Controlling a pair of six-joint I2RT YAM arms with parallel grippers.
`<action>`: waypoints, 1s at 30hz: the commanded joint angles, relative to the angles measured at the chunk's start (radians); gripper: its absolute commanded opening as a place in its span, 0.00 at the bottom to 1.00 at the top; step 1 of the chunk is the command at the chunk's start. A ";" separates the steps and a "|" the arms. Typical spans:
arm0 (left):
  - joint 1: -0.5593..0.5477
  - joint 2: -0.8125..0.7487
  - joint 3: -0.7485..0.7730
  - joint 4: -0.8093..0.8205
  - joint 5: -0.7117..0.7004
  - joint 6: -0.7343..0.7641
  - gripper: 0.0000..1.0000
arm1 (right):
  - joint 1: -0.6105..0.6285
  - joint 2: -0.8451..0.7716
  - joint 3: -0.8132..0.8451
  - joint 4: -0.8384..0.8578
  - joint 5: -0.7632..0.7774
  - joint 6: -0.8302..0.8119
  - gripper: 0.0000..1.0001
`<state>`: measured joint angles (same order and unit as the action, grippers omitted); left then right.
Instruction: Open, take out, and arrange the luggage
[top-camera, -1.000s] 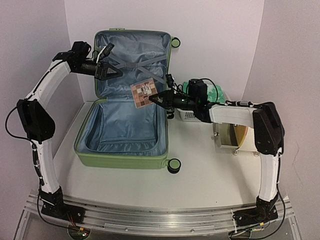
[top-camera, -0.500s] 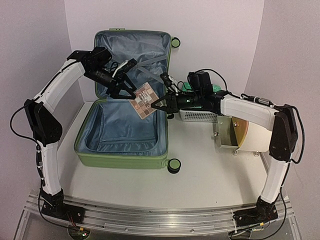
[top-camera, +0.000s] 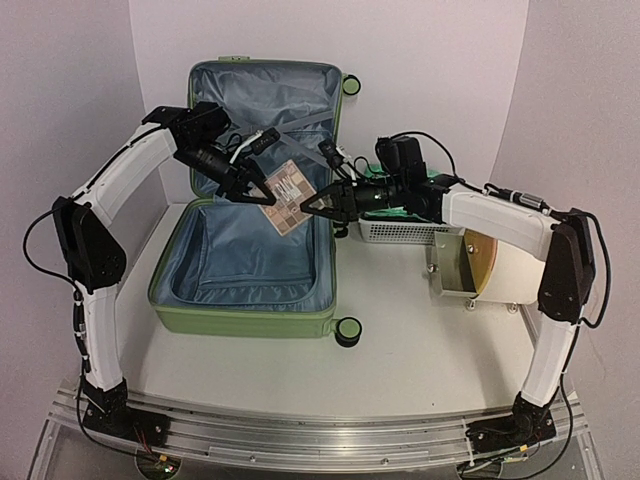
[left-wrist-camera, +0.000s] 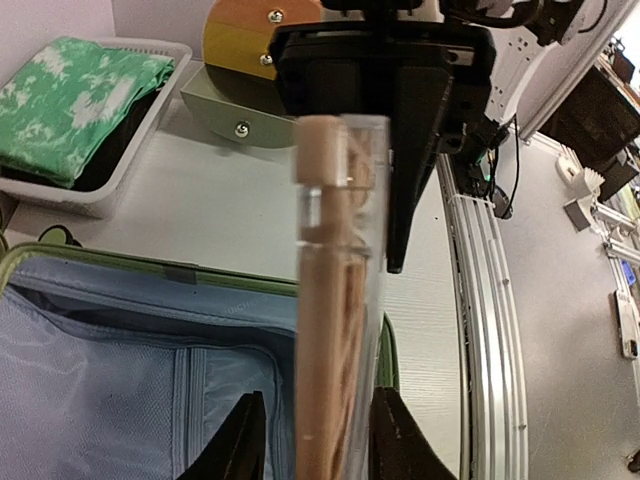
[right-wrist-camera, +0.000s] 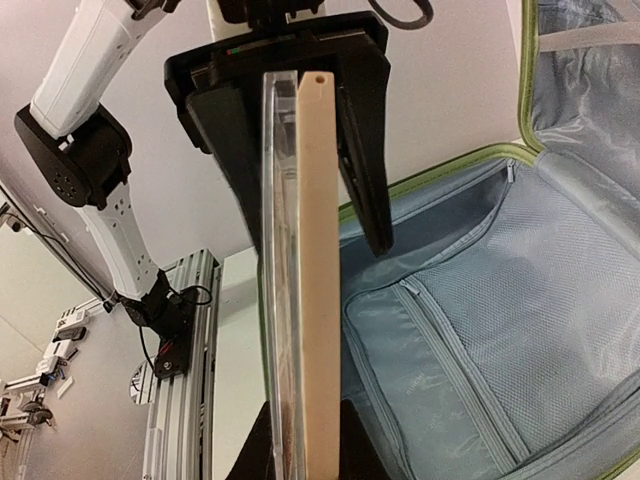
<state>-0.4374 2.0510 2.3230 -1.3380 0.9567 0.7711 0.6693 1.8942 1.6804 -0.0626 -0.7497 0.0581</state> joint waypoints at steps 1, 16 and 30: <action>-0.006 0.000 0.044 -0.089 0.038 -0.015 0.16 | 0.005 0.001 0.037 0.024 -0.027 -0.024 0.00; 0.046 0.000 -0.114 0.255 -0.076 -0.738 0.00 | 0.059 -0.192 -0.102 0.025 1.099 -0.096 0.69; 0.099 -0.052 -0.376 0.579 0.168 -1.273 0.00 | 0.468 0.050 -0.218 0.676 1.546 -1.209 0.83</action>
<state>-0.3278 2.0621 1.9731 -0.8701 1.0042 -0.3660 1.1423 1.8409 1.4695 0.2974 0.5938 -0.7848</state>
